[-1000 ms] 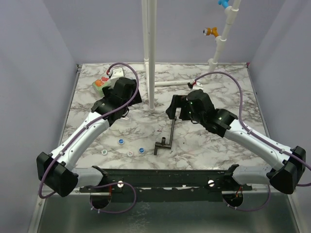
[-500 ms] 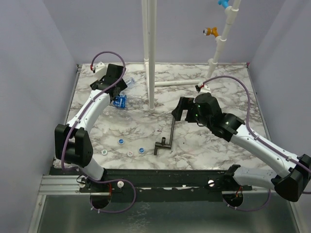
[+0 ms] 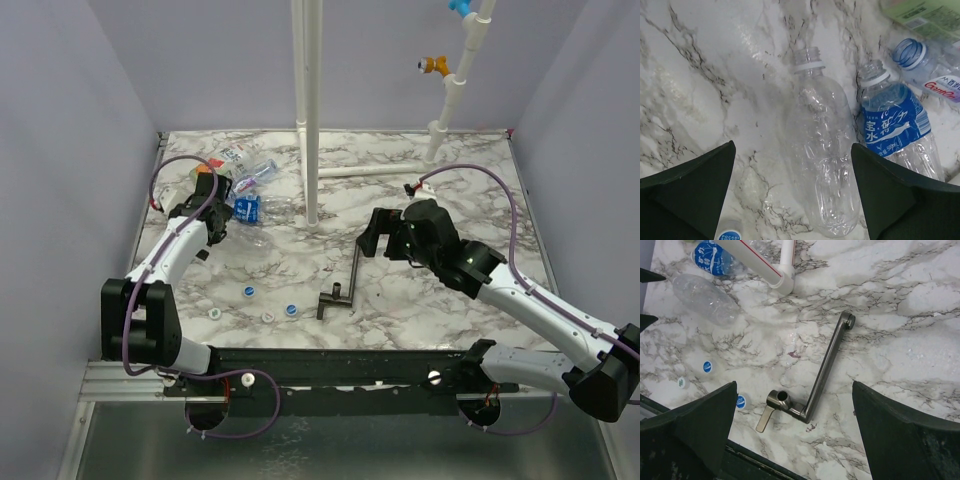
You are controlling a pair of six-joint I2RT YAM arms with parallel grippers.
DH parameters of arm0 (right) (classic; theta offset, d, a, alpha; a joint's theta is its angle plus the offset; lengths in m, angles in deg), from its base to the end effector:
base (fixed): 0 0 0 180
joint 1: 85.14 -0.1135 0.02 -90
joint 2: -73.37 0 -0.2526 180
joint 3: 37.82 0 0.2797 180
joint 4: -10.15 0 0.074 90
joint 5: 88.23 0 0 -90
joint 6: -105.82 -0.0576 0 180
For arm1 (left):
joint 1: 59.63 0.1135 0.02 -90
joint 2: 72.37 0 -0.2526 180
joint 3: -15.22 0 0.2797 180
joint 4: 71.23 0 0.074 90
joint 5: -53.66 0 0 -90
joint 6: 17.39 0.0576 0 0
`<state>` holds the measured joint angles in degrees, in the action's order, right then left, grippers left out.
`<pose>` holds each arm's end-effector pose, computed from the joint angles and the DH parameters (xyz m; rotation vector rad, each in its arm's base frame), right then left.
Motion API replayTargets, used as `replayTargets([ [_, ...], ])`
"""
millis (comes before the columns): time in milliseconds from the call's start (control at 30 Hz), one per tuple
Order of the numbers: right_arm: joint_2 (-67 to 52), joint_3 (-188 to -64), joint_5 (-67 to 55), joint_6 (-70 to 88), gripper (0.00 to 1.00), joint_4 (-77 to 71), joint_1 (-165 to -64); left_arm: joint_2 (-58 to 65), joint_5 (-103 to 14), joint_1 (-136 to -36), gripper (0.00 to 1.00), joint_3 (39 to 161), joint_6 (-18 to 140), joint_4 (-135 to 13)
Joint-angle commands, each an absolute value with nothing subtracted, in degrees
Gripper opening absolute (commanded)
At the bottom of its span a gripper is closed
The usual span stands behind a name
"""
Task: Screw on the bottle caps
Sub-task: Pick up the plastic bottle at the center of the board.
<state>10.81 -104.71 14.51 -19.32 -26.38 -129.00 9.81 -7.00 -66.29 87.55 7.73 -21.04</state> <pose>0.2198 0.1936 0.2894 -0.0316 2.1724 0.5746 0.3243 -0.0095 0.2083 -1.3284 2.0365 0.1358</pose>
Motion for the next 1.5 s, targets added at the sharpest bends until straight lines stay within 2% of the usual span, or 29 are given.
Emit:
replayTargets([
  [0,11.8,-104.1,13.5,-19.3,1.00,-26.0,-128.8,8.5,-17.2,-65.5,0.99,82.1,4.5,-30.8],
  [333,12.0,-103.5,13.0,-19.5,1.00,-25.6,-128.9,8.9,-24.2,-65.2,0.98,73.3,1.2,-44.1],
  [667,11.6,-102.8,12.5,-19.6,1.00,-25.5,-128.9,11.9,-26.8,-64.9,0.85,69.3,-1.2,-48.3],
  [867,11.3,-102.7,12.0,-19.2,1.00,-25.4,-128.9,14.3,-28.0,-64.6,0.69,70.1,0.8,-50.1],
  [1067,11.4,-102.8,11.8,-18.8,1.00,-25.6,-128.9,10.3,-25.8,-64.6,0.42,71.1,4.6,-46.5],
  [1167,11.5,-103.0,10.3,-18.5,1.00,-25.5,-128.9,6.9,-25.0,-64.8,0.32,71.6,8.2,-43.3],
  [1333,9.7,-103.9,5.6,-15.9,1.00,-25.3,-129.0,-0.5,-25.1,-65.4,0.21,73.3,16.9,-38.9],
  [1467,7.1,-104.5,4.8,-15.4,1.00,-24.8,-130.7,-6.3,-22.7,-69.7,0.20,76.9,26.6,-35.7],
])
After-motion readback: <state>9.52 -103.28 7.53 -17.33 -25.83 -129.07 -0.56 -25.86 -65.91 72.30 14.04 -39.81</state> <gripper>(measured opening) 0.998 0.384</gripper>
